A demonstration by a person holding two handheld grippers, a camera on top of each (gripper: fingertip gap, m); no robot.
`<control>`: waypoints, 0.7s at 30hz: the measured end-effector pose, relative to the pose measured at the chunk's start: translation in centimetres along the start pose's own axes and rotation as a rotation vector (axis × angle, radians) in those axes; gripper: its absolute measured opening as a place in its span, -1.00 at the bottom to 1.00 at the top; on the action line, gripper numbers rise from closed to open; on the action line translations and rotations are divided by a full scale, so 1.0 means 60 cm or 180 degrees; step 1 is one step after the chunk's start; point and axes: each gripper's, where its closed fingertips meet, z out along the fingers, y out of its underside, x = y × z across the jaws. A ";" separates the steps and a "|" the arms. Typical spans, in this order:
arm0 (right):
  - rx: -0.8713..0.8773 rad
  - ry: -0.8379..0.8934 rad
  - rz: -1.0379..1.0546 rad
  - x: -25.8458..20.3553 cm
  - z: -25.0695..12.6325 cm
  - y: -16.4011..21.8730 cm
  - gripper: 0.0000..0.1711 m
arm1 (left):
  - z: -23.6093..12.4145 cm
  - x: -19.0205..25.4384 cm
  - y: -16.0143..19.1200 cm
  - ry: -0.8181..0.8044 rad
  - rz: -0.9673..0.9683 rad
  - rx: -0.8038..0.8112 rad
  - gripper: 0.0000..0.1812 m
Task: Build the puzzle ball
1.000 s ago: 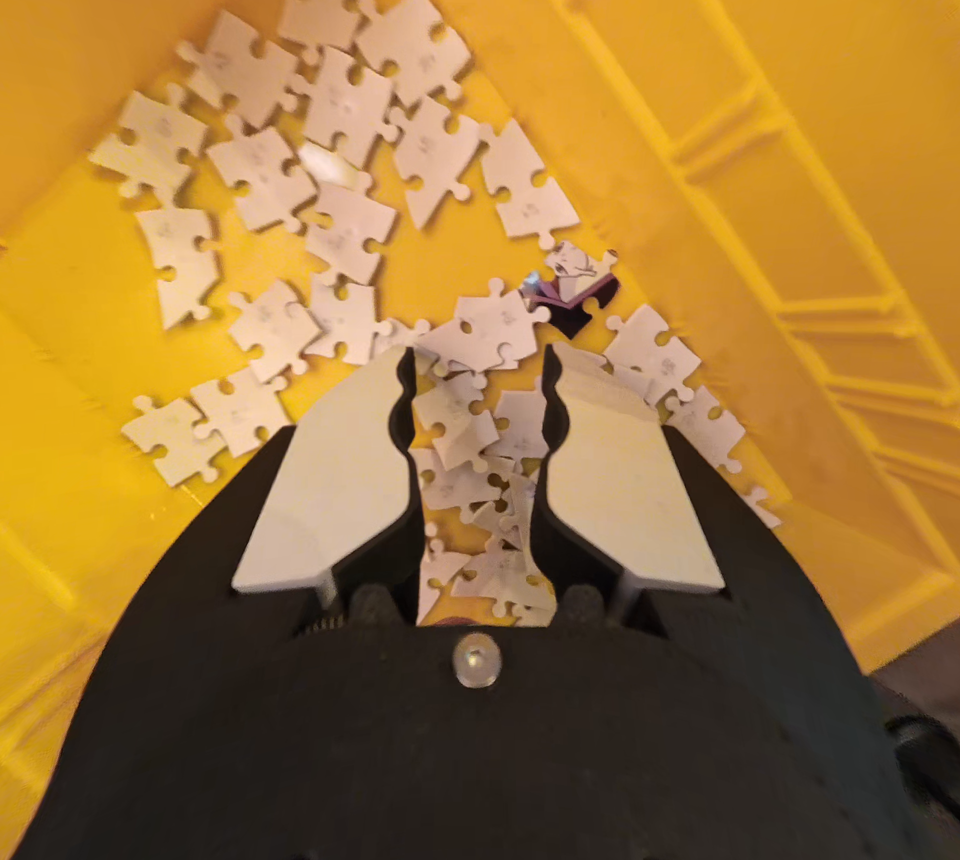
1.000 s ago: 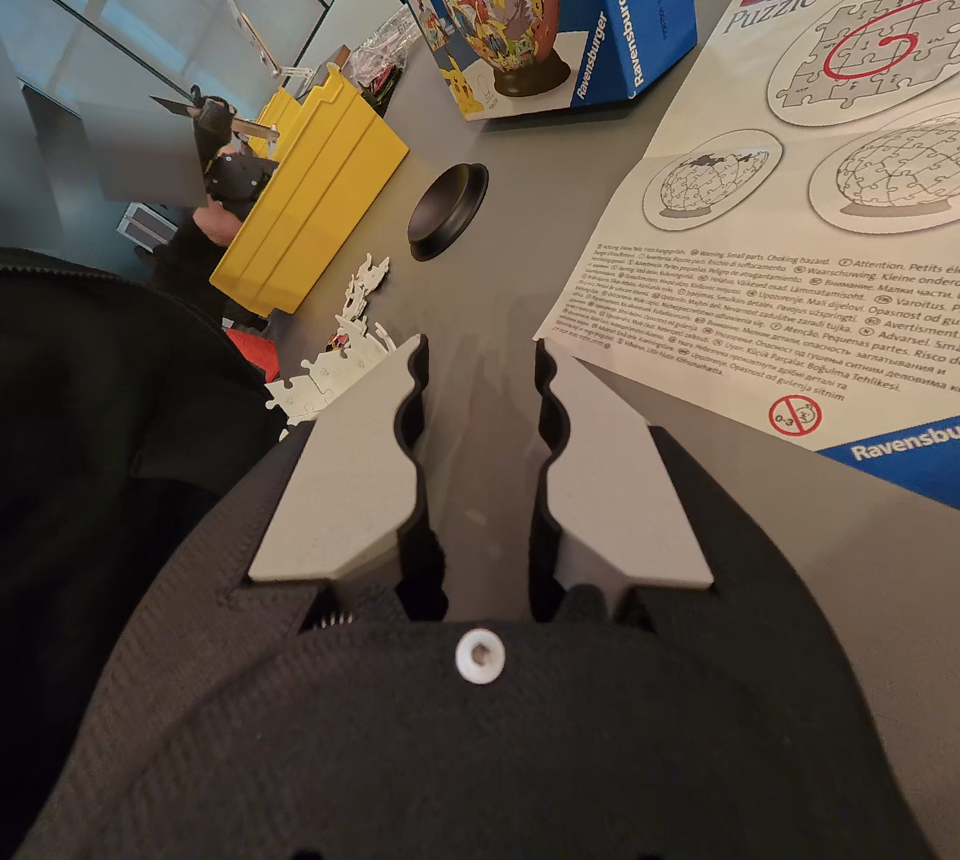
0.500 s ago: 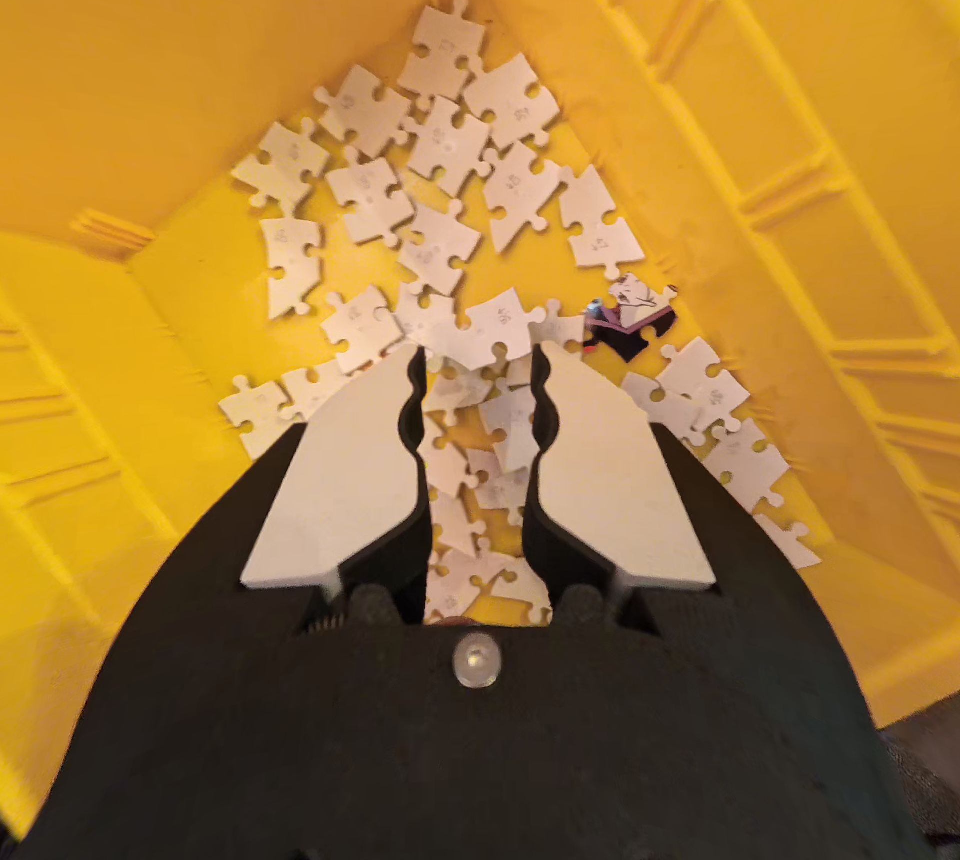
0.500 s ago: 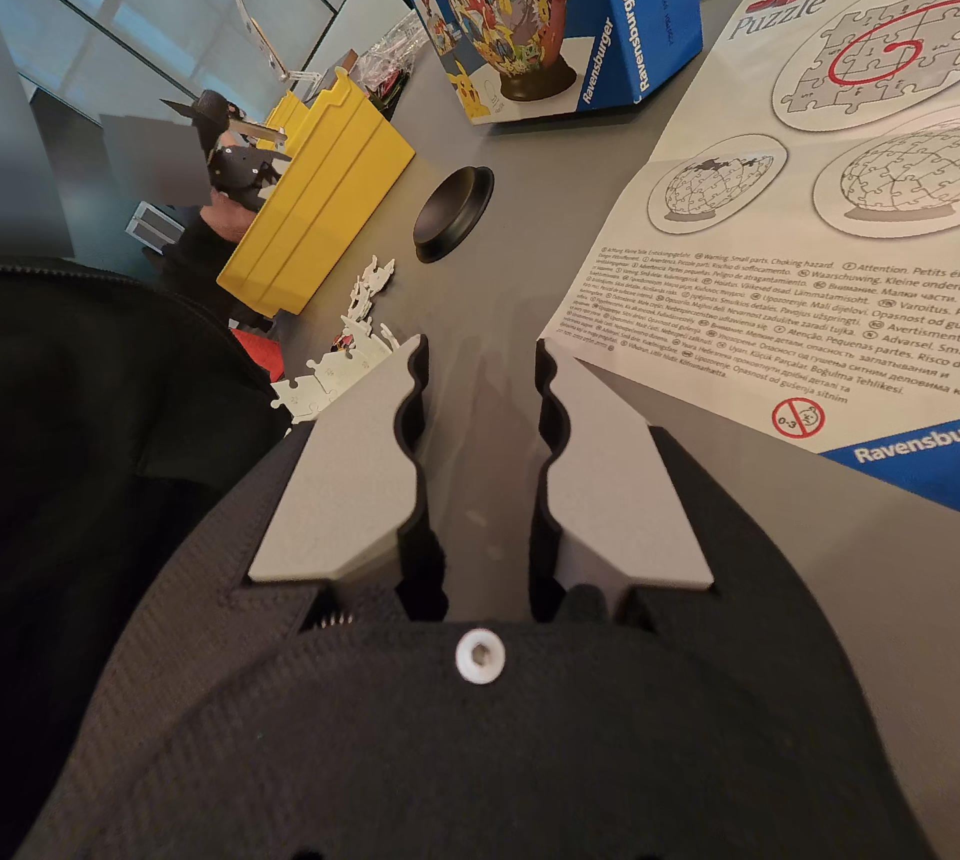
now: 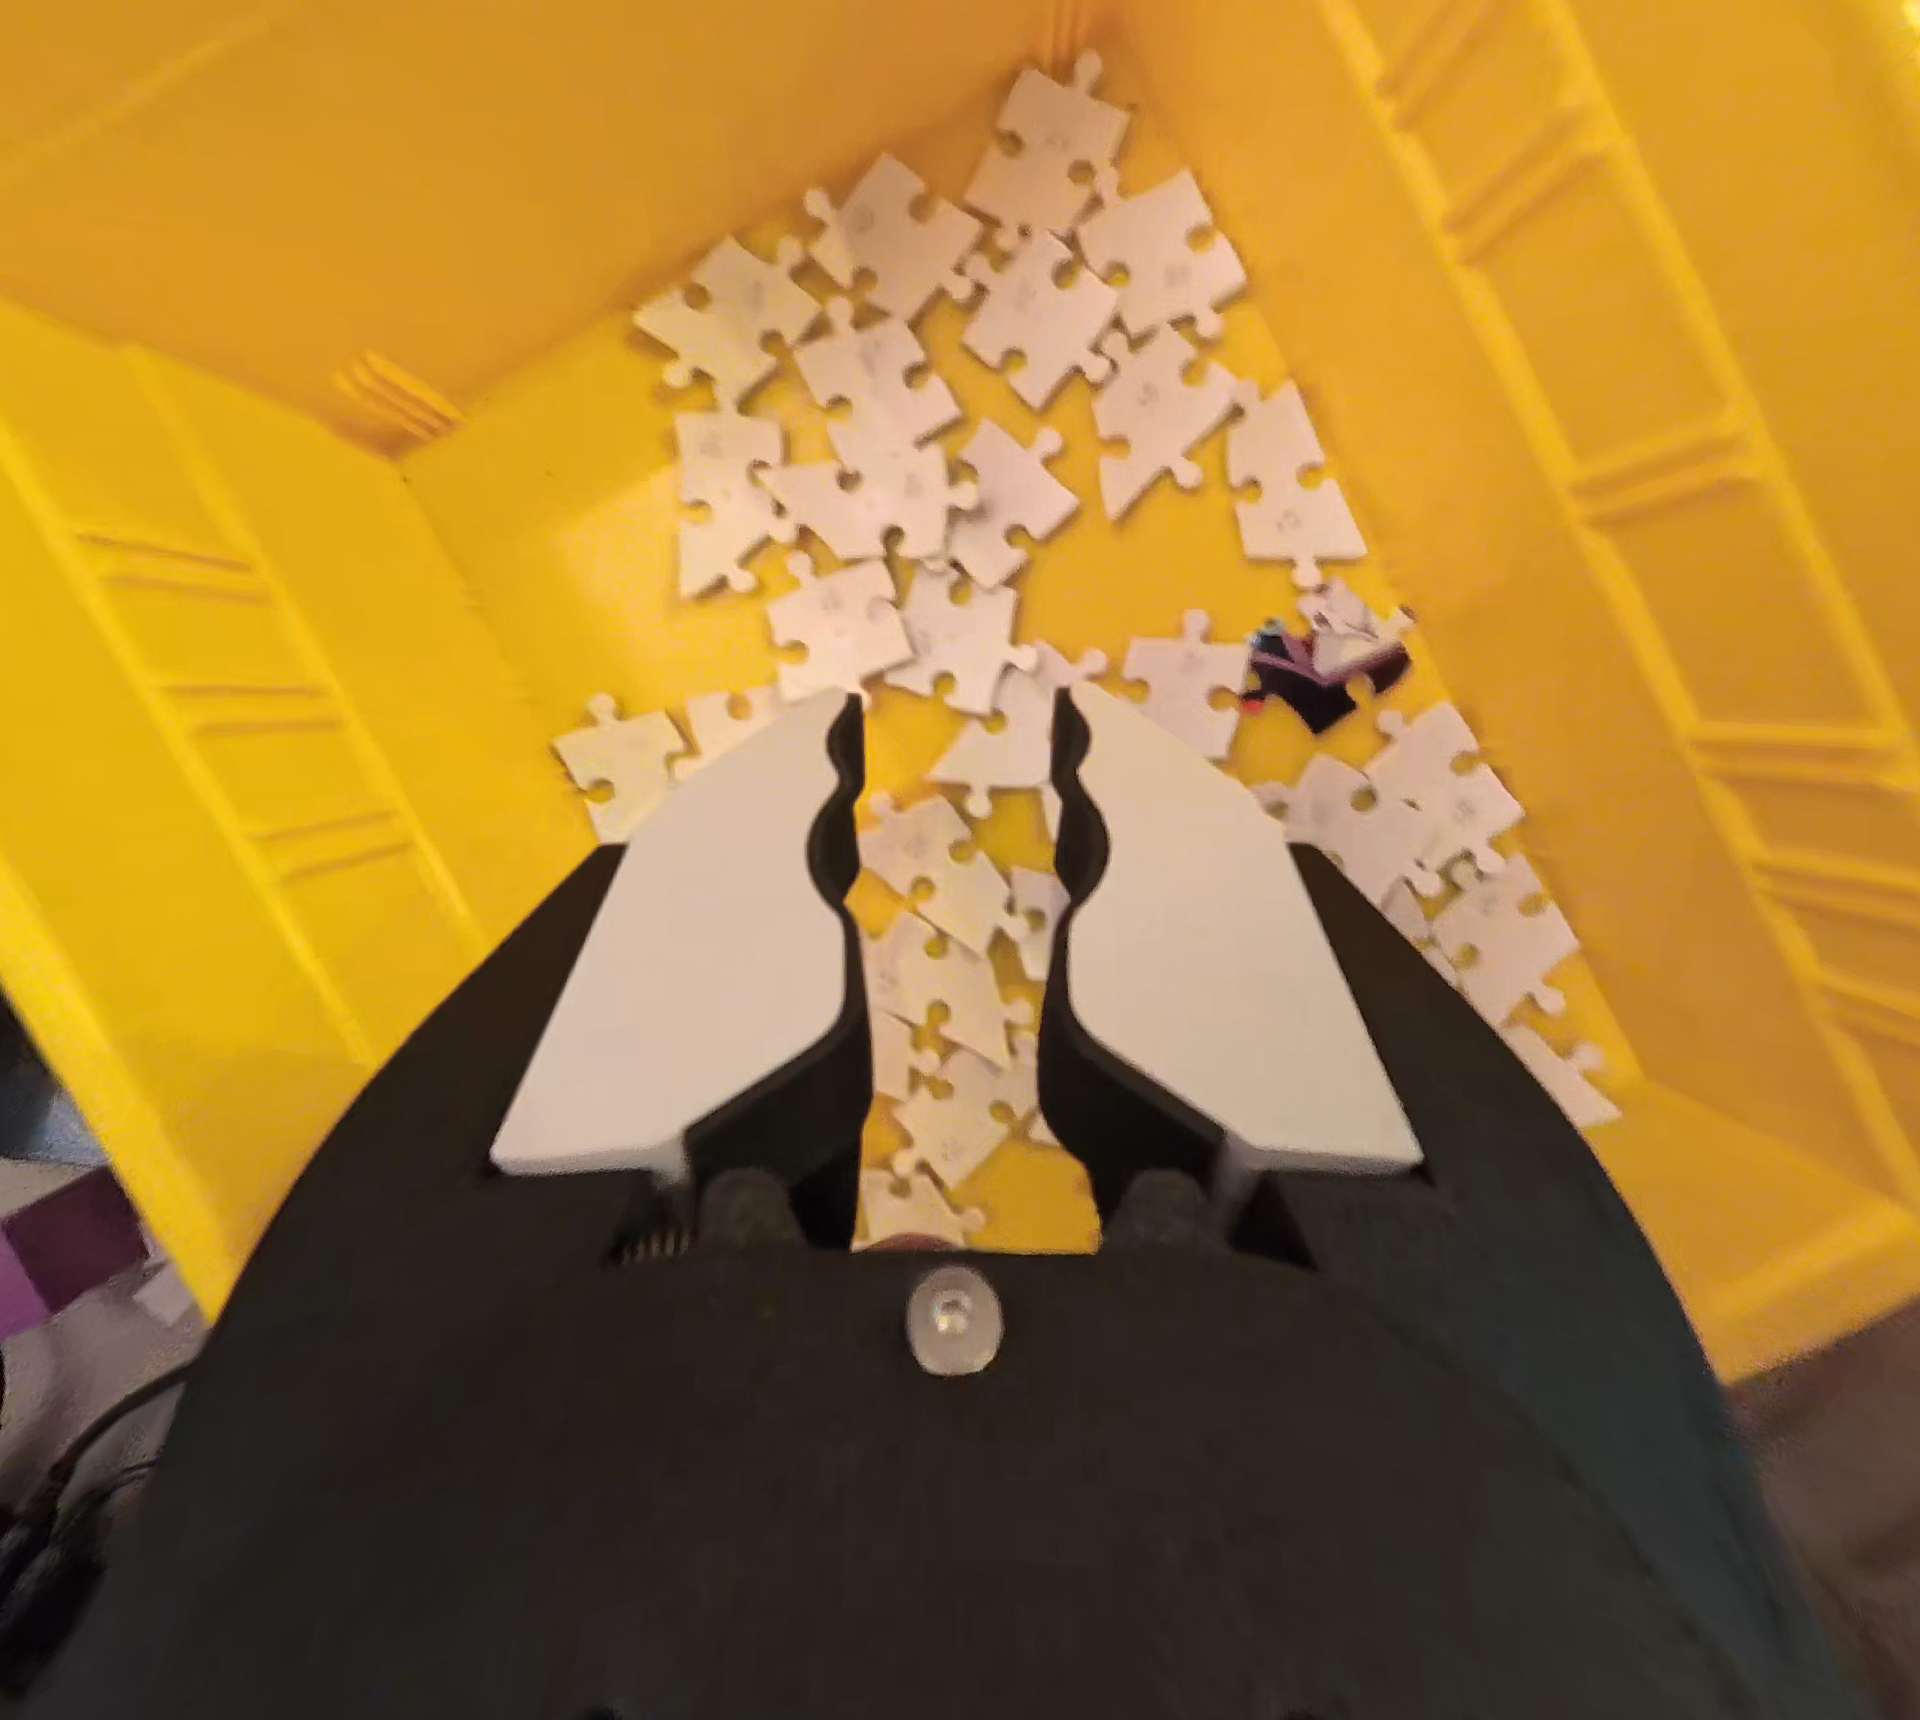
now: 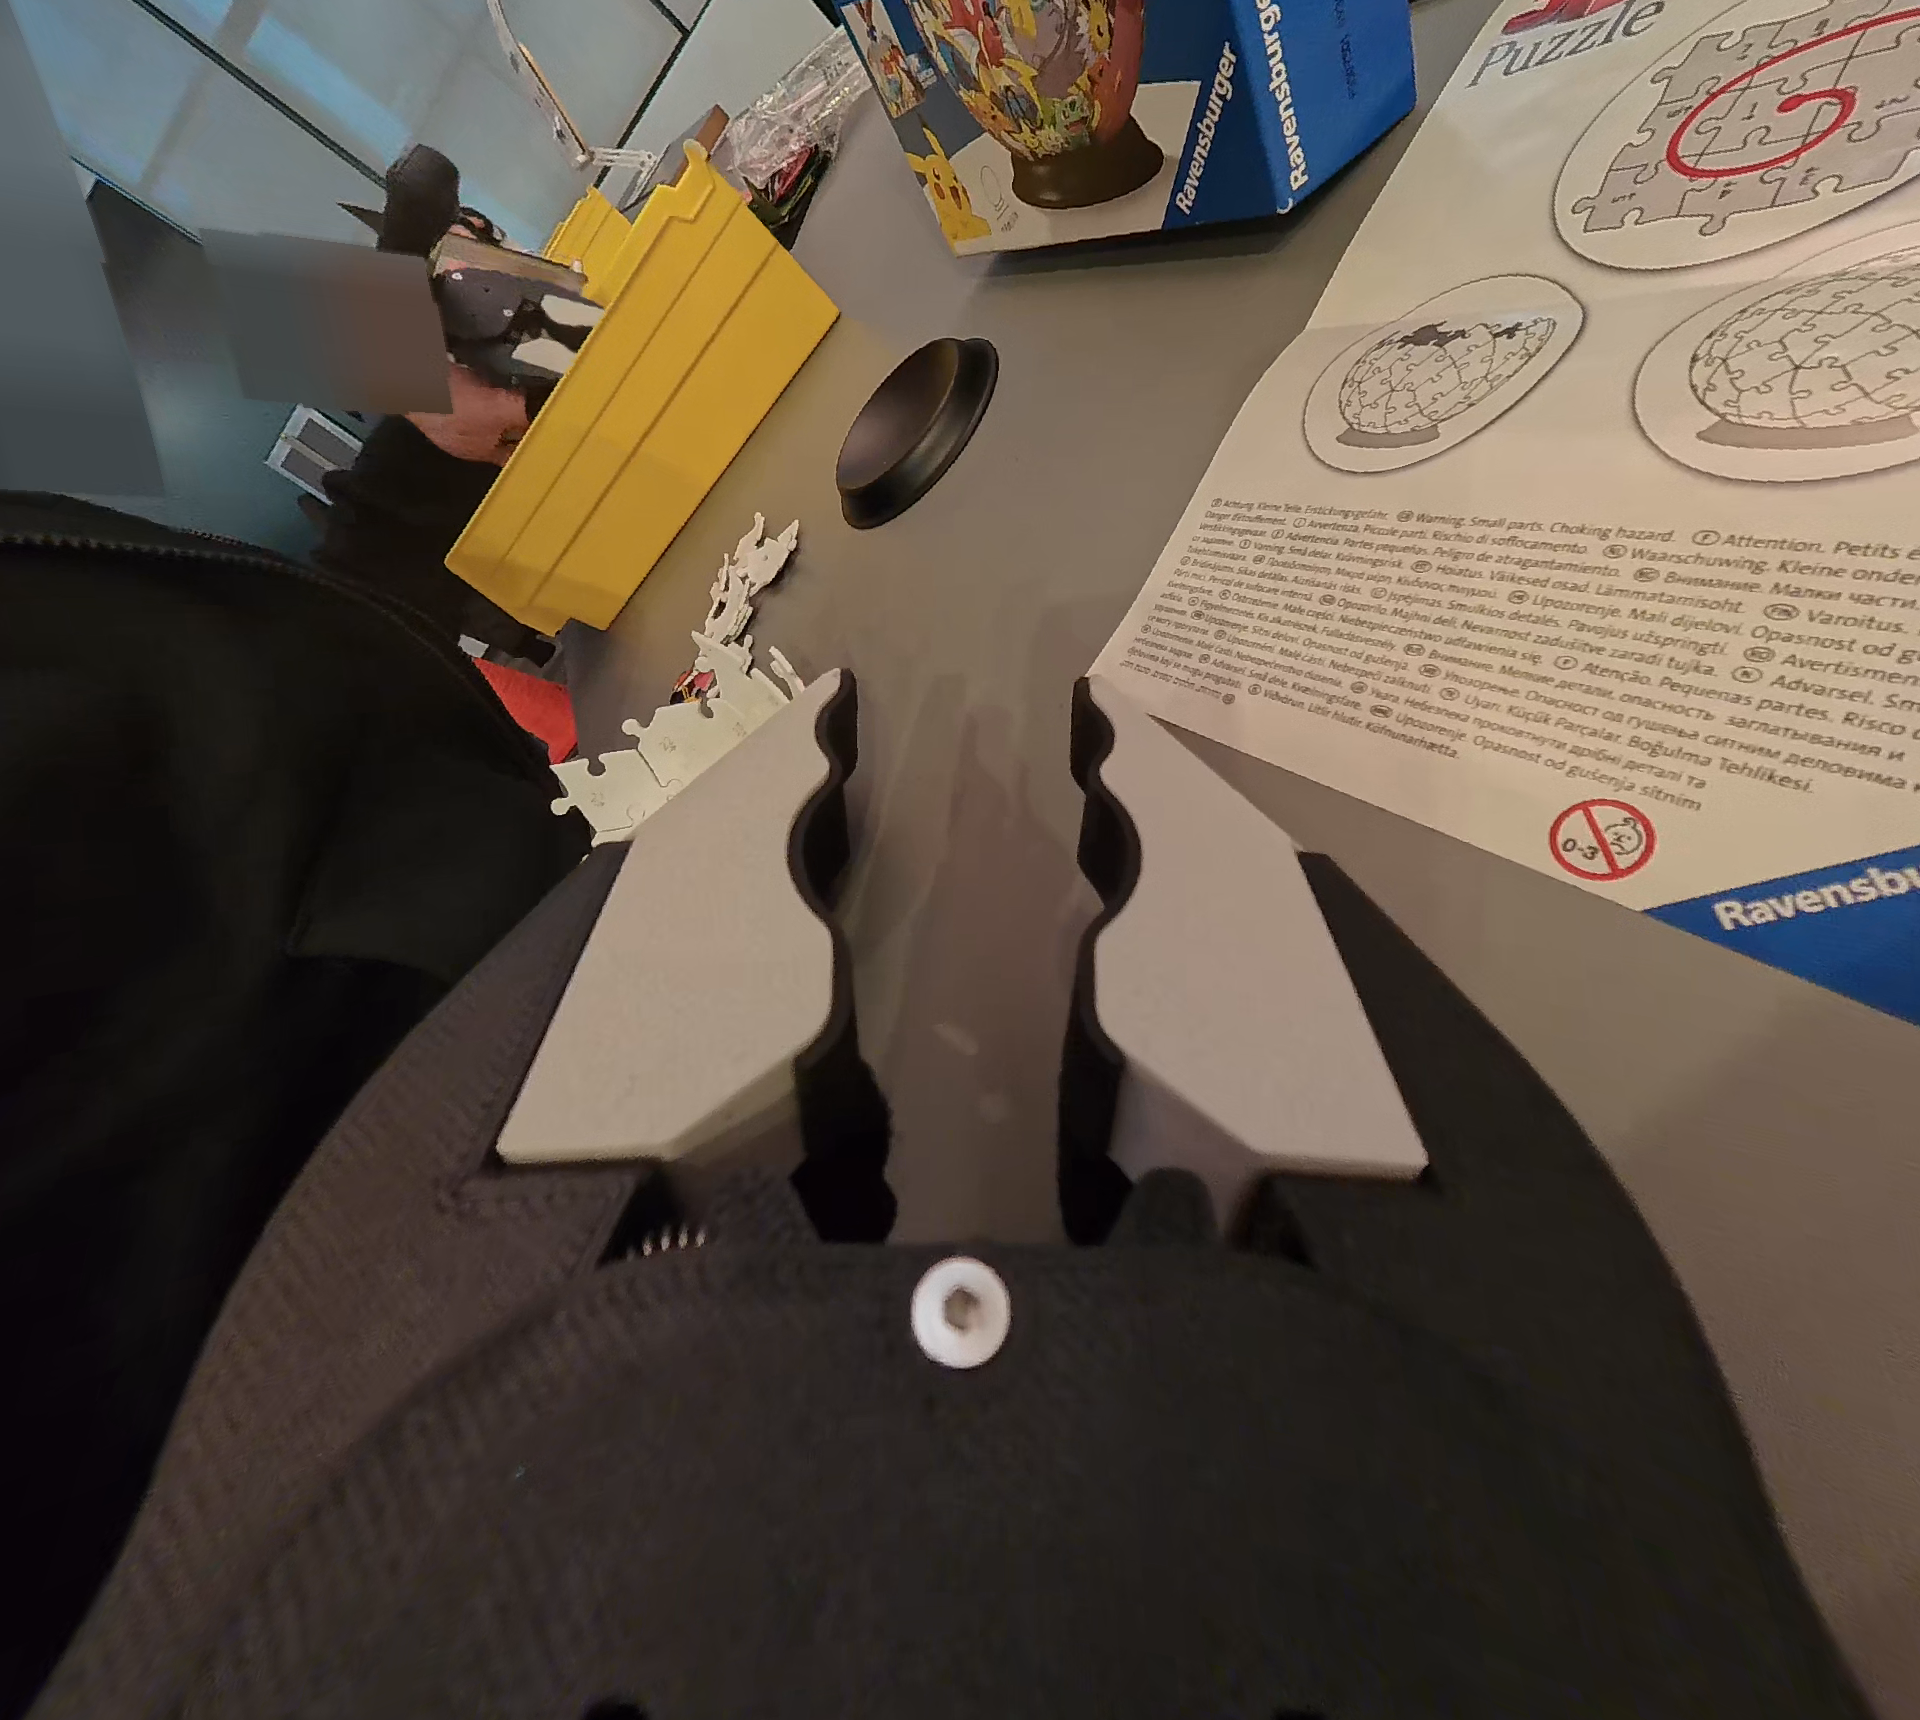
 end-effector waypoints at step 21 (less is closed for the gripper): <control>0.0008 0.0001 -0.0039 0.000 -0.001 -0.001 -0.53 | 0.055 0.137 0.001 0.0233 0.1347 -0.0166 -0.57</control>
